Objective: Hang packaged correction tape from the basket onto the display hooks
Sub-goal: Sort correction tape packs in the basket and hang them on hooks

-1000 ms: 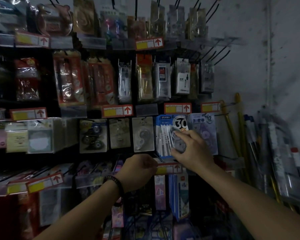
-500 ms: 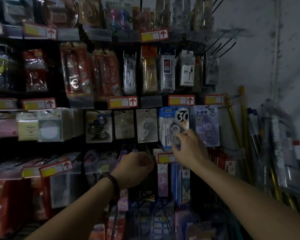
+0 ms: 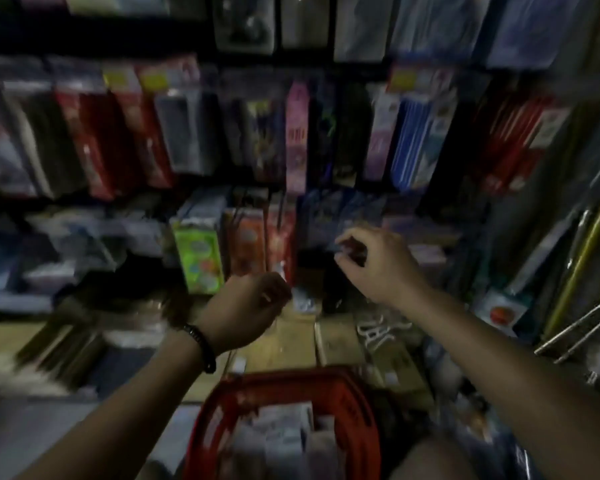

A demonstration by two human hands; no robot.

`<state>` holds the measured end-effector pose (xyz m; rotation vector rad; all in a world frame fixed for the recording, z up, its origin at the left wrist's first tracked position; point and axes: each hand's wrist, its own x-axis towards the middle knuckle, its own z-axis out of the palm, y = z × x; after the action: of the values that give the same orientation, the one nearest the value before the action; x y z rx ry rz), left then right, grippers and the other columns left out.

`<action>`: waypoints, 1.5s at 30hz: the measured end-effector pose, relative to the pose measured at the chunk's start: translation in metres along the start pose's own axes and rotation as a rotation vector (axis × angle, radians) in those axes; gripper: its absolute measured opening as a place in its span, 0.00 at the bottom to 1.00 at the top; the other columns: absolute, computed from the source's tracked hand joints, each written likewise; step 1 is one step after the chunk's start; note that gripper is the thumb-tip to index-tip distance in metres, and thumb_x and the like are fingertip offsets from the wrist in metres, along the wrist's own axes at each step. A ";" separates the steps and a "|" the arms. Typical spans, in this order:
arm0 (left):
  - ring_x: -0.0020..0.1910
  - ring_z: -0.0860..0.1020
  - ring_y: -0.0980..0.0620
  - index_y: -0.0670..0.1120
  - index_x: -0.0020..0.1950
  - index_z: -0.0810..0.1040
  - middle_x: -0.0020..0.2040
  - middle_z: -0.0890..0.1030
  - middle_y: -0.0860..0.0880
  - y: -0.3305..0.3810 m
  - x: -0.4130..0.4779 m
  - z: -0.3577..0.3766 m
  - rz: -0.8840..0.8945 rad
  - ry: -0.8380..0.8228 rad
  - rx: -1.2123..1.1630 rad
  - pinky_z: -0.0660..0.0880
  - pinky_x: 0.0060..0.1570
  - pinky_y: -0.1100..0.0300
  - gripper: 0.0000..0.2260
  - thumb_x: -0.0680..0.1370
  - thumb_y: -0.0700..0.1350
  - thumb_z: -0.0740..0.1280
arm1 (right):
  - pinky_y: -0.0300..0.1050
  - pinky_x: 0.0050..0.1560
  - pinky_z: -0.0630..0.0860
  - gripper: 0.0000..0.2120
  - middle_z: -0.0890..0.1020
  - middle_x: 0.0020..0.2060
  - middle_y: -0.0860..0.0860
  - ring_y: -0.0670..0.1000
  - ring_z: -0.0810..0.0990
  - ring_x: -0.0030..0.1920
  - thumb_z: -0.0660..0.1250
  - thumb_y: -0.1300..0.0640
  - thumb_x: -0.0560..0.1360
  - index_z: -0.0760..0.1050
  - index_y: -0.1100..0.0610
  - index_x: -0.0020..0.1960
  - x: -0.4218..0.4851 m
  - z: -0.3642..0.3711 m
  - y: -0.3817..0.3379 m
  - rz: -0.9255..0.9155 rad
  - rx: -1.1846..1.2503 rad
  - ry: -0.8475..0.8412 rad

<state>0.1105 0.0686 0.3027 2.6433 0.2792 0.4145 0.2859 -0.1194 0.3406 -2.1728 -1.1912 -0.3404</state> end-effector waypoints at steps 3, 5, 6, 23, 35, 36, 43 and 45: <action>0.47 0.83 0.61 0.57 0.55 0.82 0.48 0.82 0.63 -0.043 -0.049 0.047 -0.143 -0.096 0.019 0.75 0.39 0.74 0.05 0.84 0.48 0.68 | 0.48 0.47 0.81 0.08 0.83 0.44 0.47 0.47 0.82 0.45 0.74 0.52 0.75 0.83 0.51 0.54 -0.059 0.071 0.007 0.096 0.116 -0.130; 0.49 0.84 0.56 0.57 0.54 0.82 0.50 0.85 0.59 -0.071 -0.075 0.076 -0.239 -0.147 0.003 0.77 0.42 0.71 0.04 0.83 0.47 0.68 | 0.49 0.48 0.82 0.08 0.83 0.43 0.45 0.45 0.82 0.43 0.74 0.52 0.74 0.83 0.50 0.53 -0.094 0.118 0.013 0.192 0.185 -0.220; 0.51 0.85 0.51 0.55 0.54 0.82 0.52 0.86 0.55 -0.084 -0.086 0.092 -0.281 -0.182 -0.013 0.81 0.47 0.61 0.04 0.83 0.48 0.68 | 0.50 0.48 0.82 0.08 0.83 0.43 0.44 0.44 0.82 0.43 0.74 0.51 0.75 0.82 0.49 0.53 -0.111 0.142 0.017 0.249 0.220 -0.274; 0.58 0.83 0.51 0.55 0.62 0.81 0.60 0.85 0.53 -0.170 -0.135 0.292 -0.580 -0.632 -0.176 0.82 0.60 0.50 0.10 0.82 0.52 0.66 | 0.47 0.53 0.81 0.31 0.86 0.48 0.51 0.54 0.85 0.51 0.58 0.28 0.76 0.84 0.54 0.52 -0.314 0.422 0.145 0.826 -0.025 -0.722; 0.64 0.82 0.51 0.56 0.68 0.77 0.67 0.82 0.53 -0.174 -0.127 0.316 -0.549 -0.673 -0.195 0.82 0.62 0.49 0.14 0.82 0.56 0.65 | 0.56 0.72 0.71 0.33 0.75 0.69 0.63 0.62 0.74 0.71 0.64 0.41 0.76 0.70 0.63 0.72 -0.313 0.496 0.147 1.049 -0.229 -0.674; 0.65 0.81 0.51 0.57 0.70 0.75 0.68 0.81 0.52 -0.175 -0.127 0.318 -0.541 -0.671 -0.212 0.82 0.62 0.48 0.16 0.82 0.56 0.64 | 0.57 0.72 0.71 0.33 0.75 0.70 0.63 0.63 0.74 0.71 0.63 0.41 0.77 0.70 0.63 0.73 -0.313 0.501 0.149 1.067 -0.247 -0.668; 0.62 0.83 0.49 0.57 0.69 0.74 0.65 0.82 0.52 -0.172 -0.120 0.322 -0.570 -0.746 -0.197 0.83 0.59 0.47 0.16 0.82 0.57 0.61 | 0.56 0.71 0.73 0.38 0.76 0.70 0.61 0.62 0.75 0.71 0.73 0.45 0.71 0.67 0.61 0.75 -0.307 0.516 0.159 1.151 -0.189 -0.690; 0.61 0.84 0.49 0.57 0.68 0.73 0.64 0.83 0.52 -0.172 -0.120 0.322 -0.578 -0.731 -0.216 0.84 0.58 0.47 0.20 0.79 0.61 0.57 | 0.56 0.70 0.74 0.38 0.75 0.69 0.61 0.62 0.75 0.70 0.71 0.43 0.72 0.66 0.61 0.75 -0.313 0.521 0.164 1.152 -0.173 -0.668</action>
<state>0.0838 0.0597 -0.0808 2.1793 0.6699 -0.6528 0.2094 -0.0605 -0.2809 -2.7993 -0.0021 0.8398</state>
